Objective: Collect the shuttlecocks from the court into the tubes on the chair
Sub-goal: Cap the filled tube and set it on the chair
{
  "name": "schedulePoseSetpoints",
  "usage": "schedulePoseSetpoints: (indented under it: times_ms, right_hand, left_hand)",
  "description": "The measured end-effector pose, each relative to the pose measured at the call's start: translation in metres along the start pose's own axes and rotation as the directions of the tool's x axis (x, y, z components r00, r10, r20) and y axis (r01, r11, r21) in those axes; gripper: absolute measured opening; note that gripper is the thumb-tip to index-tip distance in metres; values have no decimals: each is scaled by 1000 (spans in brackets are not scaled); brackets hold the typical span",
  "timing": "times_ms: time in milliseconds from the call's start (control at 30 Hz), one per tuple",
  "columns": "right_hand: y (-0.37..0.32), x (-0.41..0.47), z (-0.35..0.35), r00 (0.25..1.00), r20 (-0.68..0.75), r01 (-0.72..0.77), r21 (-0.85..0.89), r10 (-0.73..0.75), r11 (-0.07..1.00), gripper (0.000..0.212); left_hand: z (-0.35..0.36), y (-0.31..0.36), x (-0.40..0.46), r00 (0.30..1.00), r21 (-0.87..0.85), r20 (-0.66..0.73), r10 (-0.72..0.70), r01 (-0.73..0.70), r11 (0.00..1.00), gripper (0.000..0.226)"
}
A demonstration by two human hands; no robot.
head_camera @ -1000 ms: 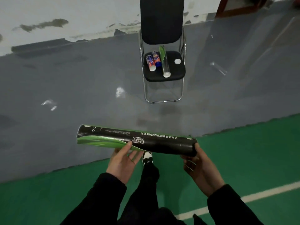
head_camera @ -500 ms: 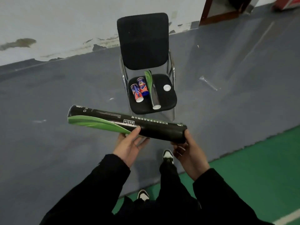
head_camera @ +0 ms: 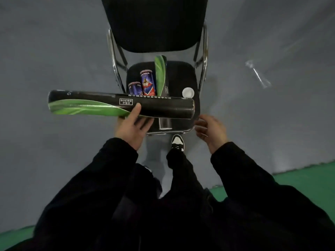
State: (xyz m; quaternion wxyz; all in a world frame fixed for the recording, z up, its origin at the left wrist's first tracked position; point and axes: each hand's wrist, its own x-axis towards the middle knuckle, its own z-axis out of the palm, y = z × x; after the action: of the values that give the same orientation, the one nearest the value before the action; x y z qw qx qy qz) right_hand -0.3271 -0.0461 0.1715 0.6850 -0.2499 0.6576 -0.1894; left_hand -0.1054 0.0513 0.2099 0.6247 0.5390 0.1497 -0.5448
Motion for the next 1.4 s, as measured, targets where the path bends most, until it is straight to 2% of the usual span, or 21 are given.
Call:
schedulePoseSetpoints:
  times_ms: [67,133,233,300,367,433,500,533,567,600,633,667,700,767,867,1067,1167,1267,1400]
  right_hand:
    - [-7,36,7,997,-54,42,-113,-48,993,11]
    - [-6,96,20,988,-72,109,-303,-136,947,15]
    - [4,169,35,966,-47,171,-623,-255,763,25]
    - [13,211,47,933,13,239,-767,-358,596,30]
    - [22,243,56,878,106,287,-897,-467,337,35]
    - [35,267,62,855,186,255,-964,-484,80,39]
    - [41,282,60,837,235,234,-970,-494,-65,35]
    - [40,286,60,828,245,246,-967,-504,-64,31]
    - [37,288,60,825,230,278,-960,-516,17,27]
    - [29,283,61,842,180,309,-933,-509,182,22]
    - [20,272,62,880,119,326,-855,-460,403,18]
    - [10,255,61,914,72,330,-705,-399,628,13]
    - [-4,229,60,924,57,349,-534,-379,770,10]
    - [-34,162,56,916,88,400,-283,-392,872,6]
    - [-68,72,50,909,219,381,-93,-354,920,15]
    - [-127,-12,32,828,309,492,0,-468,870,4]
    - [-151,-36,23,790,305,563,-19,-531,826,1]
    - [-170,-52,15,757,286,631,-84,-588,771,3]
    - [-180,-62,8,714,337,689,-186,-613,700,11]
  left_hand:
    - [5,1,21,1000,28,-8,-1,1,1000,55]
    - [9,3,56,999,26,-30,-15,16,1000,60]
    - [2,-3,97,999,70,-32,-30,33,997,62]
    - [-9,-7,121,997,88,-63,-35,40,995,59]
    - [-20,-12,137,997,122,-78,-20,29,992,57]
    - [-32,-14,149,995,128,-95,-18,30,991,56]
    - [-43,-14,156,993,120,-107,-41,54,991,54]
    - [-46,-12,157,993,117,-110,-52,65,991,54]
    - [-47,-9,158,992,114,-110,-58,71,991,54]
    - [-47,-5,157,992,108,-111,-61,73,992,53]
    - [-45,0,155,992,94,-111,-65,76,993,52]
    - [-42,4,151,990,65,-121,-71,79,995,51]
    - [-35,11,145,989,32,-130,-75,80,996,49]
    - [-18,25,127,988,-24,-131,-78,76,997,35]
    - [16,43,90,994,-48,-93,-53,49,998,26]
    - [71,80,12,1000,0,10,26,-26,1000,40]
    - [91,93,-16,997,53,64,41,-45,998,55]
    - [106,101,-32,995,63,87,37,-43,997,50]
    - [123,111,-39,991,78,126,41,-51,996,54]
